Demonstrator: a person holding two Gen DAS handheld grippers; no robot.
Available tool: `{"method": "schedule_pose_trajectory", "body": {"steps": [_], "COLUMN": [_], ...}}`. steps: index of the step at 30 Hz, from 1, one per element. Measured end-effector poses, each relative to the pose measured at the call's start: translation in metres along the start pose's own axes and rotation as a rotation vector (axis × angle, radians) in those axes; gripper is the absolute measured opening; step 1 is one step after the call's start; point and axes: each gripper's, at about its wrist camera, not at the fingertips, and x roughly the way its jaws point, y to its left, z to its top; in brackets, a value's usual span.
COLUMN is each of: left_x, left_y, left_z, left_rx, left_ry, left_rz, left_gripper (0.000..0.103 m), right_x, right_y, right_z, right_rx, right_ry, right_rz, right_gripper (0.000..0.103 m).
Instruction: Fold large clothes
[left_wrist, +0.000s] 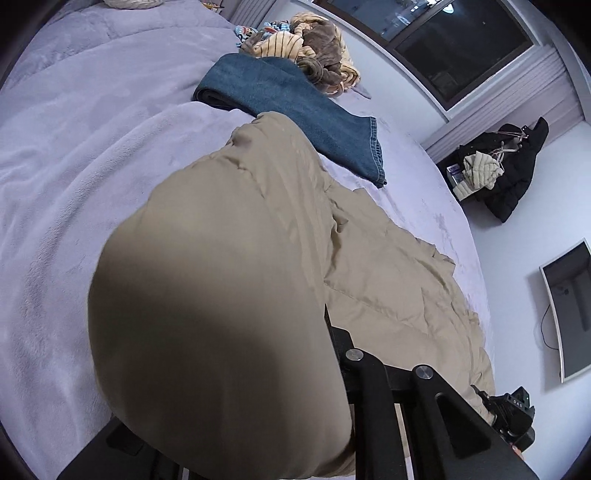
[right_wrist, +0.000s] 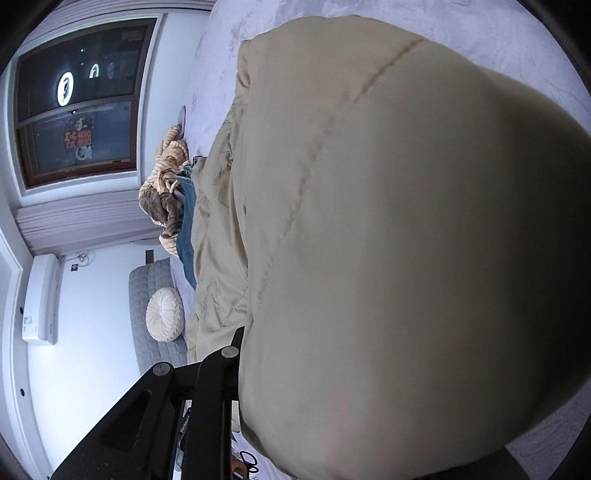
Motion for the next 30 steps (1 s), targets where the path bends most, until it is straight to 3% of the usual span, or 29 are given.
{"method": "schedule_pose_trajectory", "body": {"steps": [10,22,24,26,27,30], "left_x": [-0.073,-0.133,-0.133,-0.134,-0.138,-0.163], "left_y": [0.01,0.07,0.081,0.09,0.094,0.1], "left_z": [-0.077,-0.17,-0.181,-0.186,-0.187,-0.189], "left_rx": [0.006,-0.005,-0.007,-0.003,-0.002,0.005], "left_ry": [0.031,0.177,0.214,0.237,0.246,0.233], "left_rz": [0.052,0.031,0.056,0.088,0.102,0.128], "left_gripper": [0.02,0.02,0.022,0.023,0.029,0.032], "right_x": [-0.042,-0.094,-0.095,-0.089,-0.09,-0.099], "right_y": [-0.004,-0.04,-0.047,-0.039,-0.039,-0.035], "right_z": [-0.041,-0.141,-0.15,-0.148,-0.148,-0.149], "right_rx": [-0.039,0.013,0.025,0.041,0.051,0.06], "right_ry": [0.089,0.079,0.068,0.05,0.036,-0.011], "right_rz": [-0.035,-0.122,-0.164,-0.2,-0.225,-0.272], "right_gripper": [0.023,0.024,0.027,0.037,0.04,0.048]}}
